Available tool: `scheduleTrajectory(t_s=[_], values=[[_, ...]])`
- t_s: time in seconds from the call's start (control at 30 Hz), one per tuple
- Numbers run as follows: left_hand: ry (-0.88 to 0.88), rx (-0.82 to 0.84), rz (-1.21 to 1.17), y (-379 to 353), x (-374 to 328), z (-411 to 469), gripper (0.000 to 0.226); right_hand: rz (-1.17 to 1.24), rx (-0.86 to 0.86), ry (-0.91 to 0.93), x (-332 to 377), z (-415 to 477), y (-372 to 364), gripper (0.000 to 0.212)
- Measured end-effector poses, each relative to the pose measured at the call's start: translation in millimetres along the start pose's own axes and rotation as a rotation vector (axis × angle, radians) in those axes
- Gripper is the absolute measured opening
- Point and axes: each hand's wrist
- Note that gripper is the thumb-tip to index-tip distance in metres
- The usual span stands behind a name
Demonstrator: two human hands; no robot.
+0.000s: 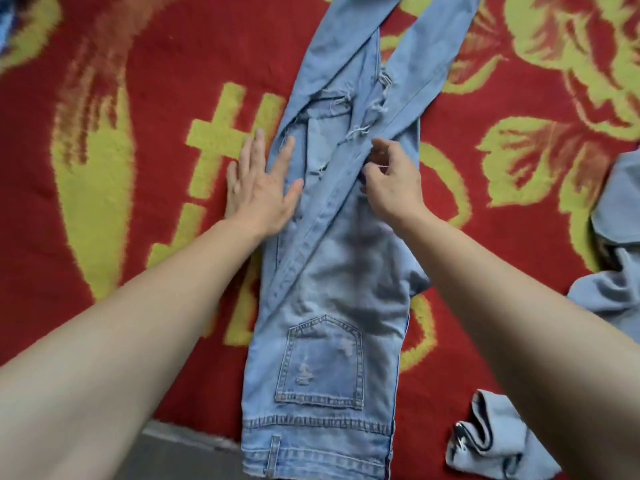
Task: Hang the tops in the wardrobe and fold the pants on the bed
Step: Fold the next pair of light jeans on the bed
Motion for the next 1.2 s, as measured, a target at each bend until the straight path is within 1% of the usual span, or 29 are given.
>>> scheduleTrajectory(t_s=[0.03,0.1,0.17,0.23,0.27,0.3,0.33,0.37,0.4,0.47,0.5,0.53,0.6,0.67,0.7,0.73,0.77,0.83,0.87,0.93,0.97,1.0,1.03,1.07,1.1,1.13,1.17,1.2], values=[[-0.06,0.027,0.077,2,6,16,0.065,0.079,-0.003,-0.016,11,11,-3,0.042],[-0.146,0.058,0.219,6,19,50,0.062,0.128,-0.044,-0.012,32,36,-4,0.039],[-0.126,0.068,0.255,9,37,81,0.063,0.219,-0.045,-0.05,55,61,-2,0.031],[-0.066,0.085,0.232,9,56,101,0.072,0.437,0.02,-0.139,81,87,-2,0.017],[-0.058,0.082,0.23,6,63,105,0.077,0.554,0.049,-0.192,95,100,-4,0.016],[-0.064,0.057,0.239,1,67,107,0.079,0.632,0.068,-0.24,105,113,-6,0.012],[-0.077,0.021,0.255,-4,69,107,0.079,0.668,0.094,-0.272,112,127,-9,0.004],[-0.092,-0.011,0.272,-10,71,106,0.078,0.668,0.121,-0.299,117,140,-10,0.011],[-0.102,-0.034,0.285,-13,72,106,0.077,0.682,0.155,-0.317,121,153,-13,0.022],[-0.115,-0.055,0.294,-14,75,107,0.076,0.761,0.18,-0.315,132,172,-16,0.039],[-0.117,-0.059,0.29,-13,76,107,0.076,0.819,0.167,-0.303,140,178,-17,0.04],[-0.119,-0.062,0.285,-12,77,108,0.077,0.882,0.125,-0.28,150,184,-19,0.037],[-0.126,-0.062,0.274,-10,77,109,0.078,0.887,0.094,-0.142,171,195,-24,0.028],[-0.122,-0.062,0.26,-9,76,109,0.082,0.779,0.254,0.064,195,195,-33,0.019],[-0.12,-0.067,0.253,-8,76,109,0.084,0.68,0.34,0.132,204,195,-38,0.017],[-0.118,-0.073,0.248,-8,77,109,0.085,0.548,0.367,0.181,208,197,-44,0.018],[-0.117,-0.08,0.247,-8,77,109,0.087,0.414,0.334,0.23,208,201,-49,0.023],[-0.114,-0.087,0.254,-10,78,107,0.088,0.18,0.176,0.299,197,206,-53,0.034],[-0.114,-0.087,0.256,-10,78,107,0.088,0.095,0.083,0.335,187,205,-51,0.036],[-0.115,-0.084,0.256,-10,77,107,0.089,-0.045,-0.157,0.425,164,204,-39,0.036],[-0.116,-0.081,0.251,-9,76,107,0.089,-0.101,-0.309,0.434,151,202,-30,0.039],[-0.118,-0.079,0.242,-9,75,108,0.089,-0.139,-0.474,0.398,139,201,-19,0.044],[-0.117,-0.077,0.236,-9,75,109,0.088,-0.153,-0.625,0.32,129,200,-7,0.05],[-0.115,-0.075,0.236,-9,75,109,0.088,-0.146,-0.735,0.209,120,201,5,0.057],[-0.112,-0.074,0.238,-10,75,109,0.088,-0.132,-0.797,0.073,110,203,17,0.066],[-0.111,-0.076,0.239,-10,75,109,0.088,-0.123,-0.817,-0.069,101,205,30,0.075],[-0.113,-0.075,0.238,-10,75,108,0.087,-0.104,-0.793,-0.206,91,208,42,0.084],[-0.115,-0.073,0.235,-9,75,108,0.087,-0.059,-0.733,-0.313,83,209,52,0.087]])
Point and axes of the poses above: each hand's wrist, its own z-axis towards the middle knuckle, its own y-axis out of the back of the hand, x = y × z, and after that the axes turned 8 degrees about -y, right-handed
